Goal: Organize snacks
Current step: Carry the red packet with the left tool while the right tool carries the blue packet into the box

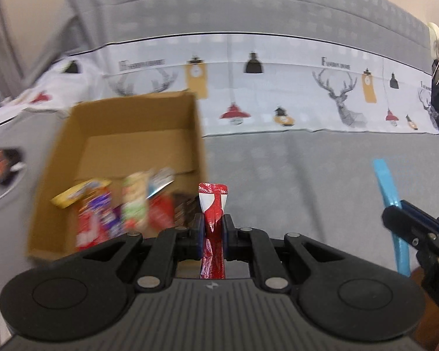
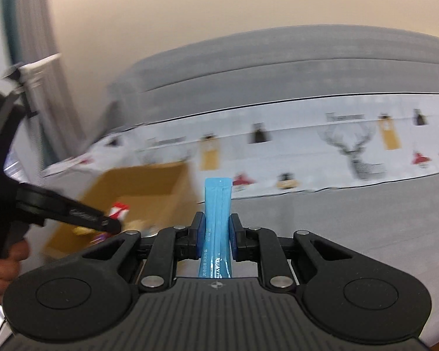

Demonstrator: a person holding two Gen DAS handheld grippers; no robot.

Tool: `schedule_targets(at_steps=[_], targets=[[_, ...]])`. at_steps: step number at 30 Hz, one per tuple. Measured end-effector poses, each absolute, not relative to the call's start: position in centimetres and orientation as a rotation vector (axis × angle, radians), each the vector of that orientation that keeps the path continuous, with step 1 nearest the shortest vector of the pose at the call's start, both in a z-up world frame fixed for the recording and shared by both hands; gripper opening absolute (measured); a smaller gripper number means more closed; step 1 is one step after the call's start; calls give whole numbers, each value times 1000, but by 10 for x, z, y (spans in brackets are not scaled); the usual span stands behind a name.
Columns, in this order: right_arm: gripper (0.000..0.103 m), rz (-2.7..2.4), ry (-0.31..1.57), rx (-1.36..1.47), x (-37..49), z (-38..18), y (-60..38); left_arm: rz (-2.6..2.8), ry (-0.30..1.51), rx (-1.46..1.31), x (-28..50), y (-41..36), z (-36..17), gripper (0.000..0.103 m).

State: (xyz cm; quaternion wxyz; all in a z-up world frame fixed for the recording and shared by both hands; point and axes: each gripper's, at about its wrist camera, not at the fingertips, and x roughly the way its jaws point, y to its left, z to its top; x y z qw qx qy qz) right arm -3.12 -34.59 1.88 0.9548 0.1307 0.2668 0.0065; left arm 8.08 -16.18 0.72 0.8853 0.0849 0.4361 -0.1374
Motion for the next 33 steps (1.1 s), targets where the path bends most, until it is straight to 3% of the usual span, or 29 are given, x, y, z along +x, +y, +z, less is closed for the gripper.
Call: schedule_targets(at_steps=[13, 33], targets=[[18, 217, 580, 136, -98, 47, -219, -197, 863, 169, -35, -41, 9, 13], [18, 193, 566, 57, -112, 57, -198, -218, 809, 103, -57, -23, 13, 13]])
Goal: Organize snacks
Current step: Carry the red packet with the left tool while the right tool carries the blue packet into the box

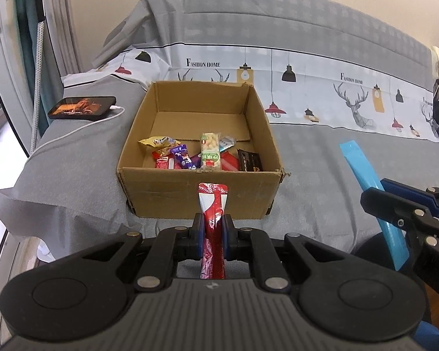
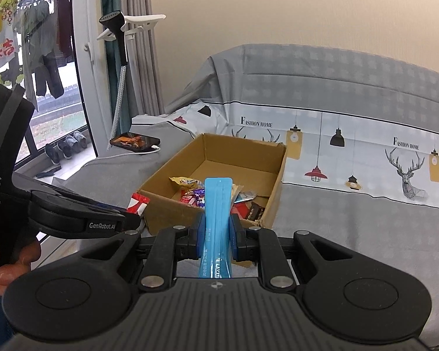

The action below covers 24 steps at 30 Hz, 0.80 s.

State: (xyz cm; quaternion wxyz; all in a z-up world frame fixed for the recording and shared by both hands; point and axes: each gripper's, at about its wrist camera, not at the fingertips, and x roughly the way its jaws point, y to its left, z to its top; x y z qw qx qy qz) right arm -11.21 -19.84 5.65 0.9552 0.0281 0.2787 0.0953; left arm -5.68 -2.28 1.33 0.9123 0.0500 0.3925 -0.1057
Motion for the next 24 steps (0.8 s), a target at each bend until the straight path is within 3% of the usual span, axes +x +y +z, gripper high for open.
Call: schedule_targets(at_steps=[24], targets=[[19, 154, 584, 39, -55, 60, -194, -218, 776, 54, 10, 0, 32, 13]])
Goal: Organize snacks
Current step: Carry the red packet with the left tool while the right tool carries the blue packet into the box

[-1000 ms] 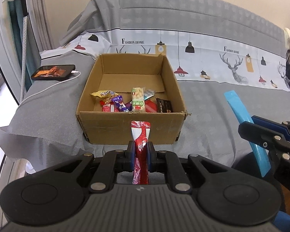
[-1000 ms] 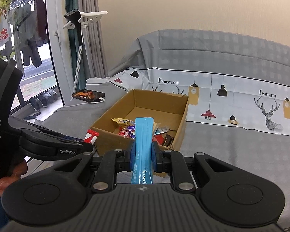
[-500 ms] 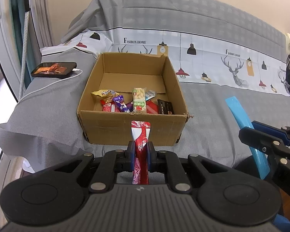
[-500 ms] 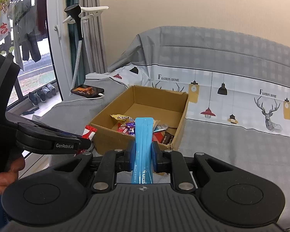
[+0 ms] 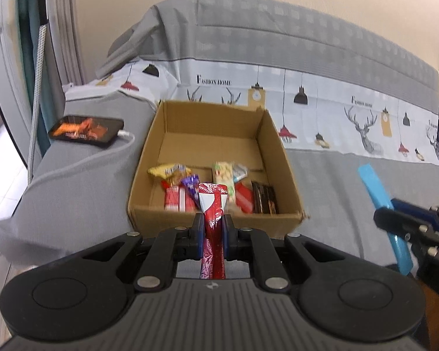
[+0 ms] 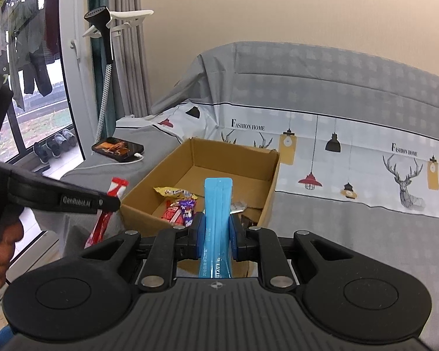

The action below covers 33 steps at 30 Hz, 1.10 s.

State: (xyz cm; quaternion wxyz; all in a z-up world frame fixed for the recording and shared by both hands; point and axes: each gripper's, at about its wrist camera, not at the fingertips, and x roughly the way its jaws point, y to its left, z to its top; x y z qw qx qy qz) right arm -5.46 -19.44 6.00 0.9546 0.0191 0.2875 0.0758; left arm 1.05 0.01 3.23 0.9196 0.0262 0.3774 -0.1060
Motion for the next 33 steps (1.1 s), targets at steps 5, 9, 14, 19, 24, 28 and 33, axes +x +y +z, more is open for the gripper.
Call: schedule_targets(at_steps=[5, 9, 14, 19, 24, 28, 33], targets=[[19, 163, 588, 32, -24, 58, -191, -222, 793, 30, 46, 0, 37, 13], [19, 172, 600, 48, 5, 54, -191, -205, 793, 43, 74, -1, 38, 13], [19, 177, 619, 67, 42, 43, -192, -192, 807, 67, 111, -6, 33, 13], [19, 169, 633, 86, 81, 28, -194, -190, 830, 96, 148, -15, 21, 13], [19, 156, 651, 104, 115, 11, -198, -197, 851, 120, 183, -26, 5, 13], [19, 147, 667, 114, 139, -3, -200, -197, 870, 137, 205, -31, -11, 13], [19, 142, 703, 129, 163, -23, -202, -194, 910, 145, 230, -34, -34, 13]])
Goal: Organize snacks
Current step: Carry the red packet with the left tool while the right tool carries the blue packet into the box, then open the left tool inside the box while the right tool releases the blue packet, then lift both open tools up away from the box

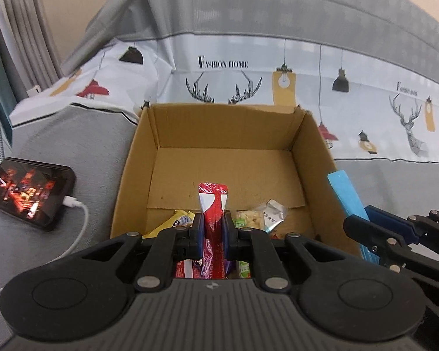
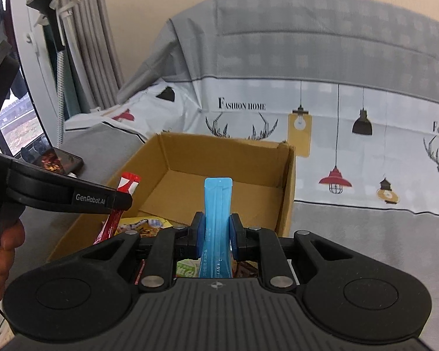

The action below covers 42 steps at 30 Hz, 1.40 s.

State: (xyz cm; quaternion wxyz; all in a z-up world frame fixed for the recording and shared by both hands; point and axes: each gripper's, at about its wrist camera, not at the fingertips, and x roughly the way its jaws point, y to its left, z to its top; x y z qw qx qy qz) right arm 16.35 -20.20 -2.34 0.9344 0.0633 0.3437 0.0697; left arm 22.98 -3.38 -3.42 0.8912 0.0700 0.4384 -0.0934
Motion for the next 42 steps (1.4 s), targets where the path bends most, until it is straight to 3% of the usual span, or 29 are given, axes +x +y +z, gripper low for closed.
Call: schedule_targets(at_steps=[12, 14, 15, 16, 17, 18, 19, 34, 42], targets=[[19, 132, 758, 144, 202, -59, -200, -157, 968, 175, 270, -33, -76, 15], [21, 131, 766, 141, 206, -62, -200, -141, 971, 173, 274, -31, -80, 30], [23, 136, 775, 141, 208, -63, -200, -136, 975, 170, 275, -29, -82, 66], [42, 140, 781, 141, 210, -64, -200, -125, 980, 167, 276, -28, -82, 103], [58, 136, 786, 140, 210, -63, -200, -106, 966, 159, 273, -26, -80, 101], [91, 118, 780, 136, 208, -62, -200, -96, 939, 151, 267, -23, -78, 103], [101, 103, 768, 131, 205, -60, -200, -91, 922, 152, 262, -22, -75, 103], [102, 67, 765, 80, 83, -21, -179, -62, 947, 138, 130, -16, -39, 103], [102, -9, 686, 78, 8, 0, -168, 19, 865, 164, 60, -11, -25, 103]])
